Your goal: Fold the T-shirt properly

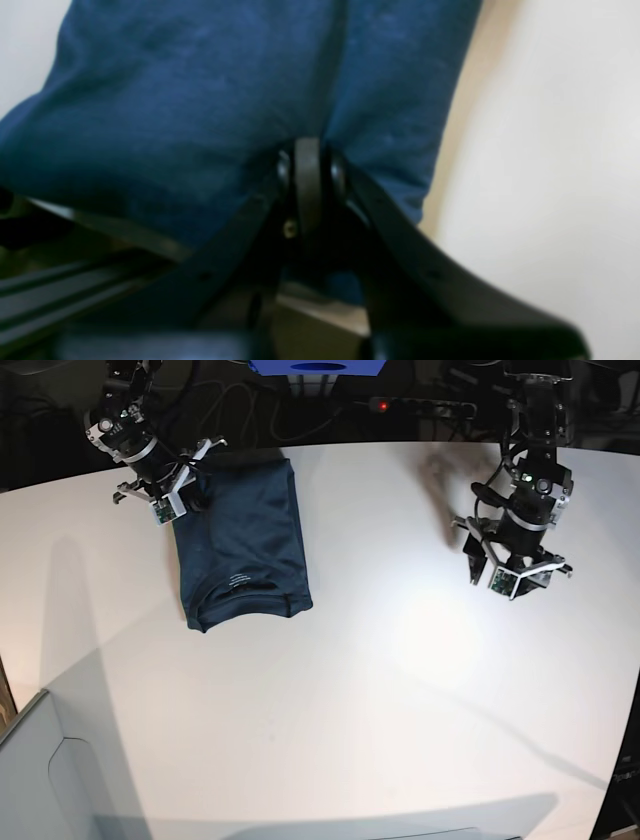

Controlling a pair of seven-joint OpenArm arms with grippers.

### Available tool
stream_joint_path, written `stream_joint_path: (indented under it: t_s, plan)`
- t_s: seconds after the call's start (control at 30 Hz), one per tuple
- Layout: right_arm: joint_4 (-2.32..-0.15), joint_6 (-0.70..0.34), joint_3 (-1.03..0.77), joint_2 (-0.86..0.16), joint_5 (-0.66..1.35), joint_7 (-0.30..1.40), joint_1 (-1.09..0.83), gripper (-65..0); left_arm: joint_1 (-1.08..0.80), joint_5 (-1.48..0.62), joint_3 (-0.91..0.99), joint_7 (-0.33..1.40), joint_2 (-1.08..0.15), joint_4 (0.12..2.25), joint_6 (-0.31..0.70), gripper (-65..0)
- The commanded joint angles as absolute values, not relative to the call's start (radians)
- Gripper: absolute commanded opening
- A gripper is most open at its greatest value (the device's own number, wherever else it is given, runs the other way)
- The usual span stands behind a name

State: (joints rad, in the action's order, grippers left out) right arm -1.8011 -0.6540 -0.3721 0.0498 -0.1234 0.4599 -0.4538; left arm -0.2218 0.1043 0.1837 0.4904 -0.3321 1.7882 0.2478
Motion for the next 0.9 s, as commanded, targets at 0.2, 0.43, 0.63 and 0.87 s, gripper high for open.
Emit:
stream_joint_path:
  t_s: [0.2,0.43,0.63,0.87]
  plan:
    - [-2.051,-0.664,-0.378,0.05,-0.108,0.331,-0.561,-65.0,-0.308,0.101,0.346,0.467,-0.268,1.85,0.242,-29.7]
    - [-2.068,-0.662,-0.461,0.051,-0.108,0.334,-0.651,-65.0,-0.444,0.099,0.466,0.467,-0.199,1.917,0.242,-46.4]
    - [-2.068,-0.662,-0.53,0.074,-0.07,0.335,-0.816,-65.0,-0.599,0.099,0.568,0.467,-0.102,1.962,0.242,-65.0]
    - [-1.89,-0.664,-0.483,0.041,-0.071,0.335,-0.906,-65.0,-0.834,0.09,0.575,0.46,-0.064,1.89,0.242,-65.0]
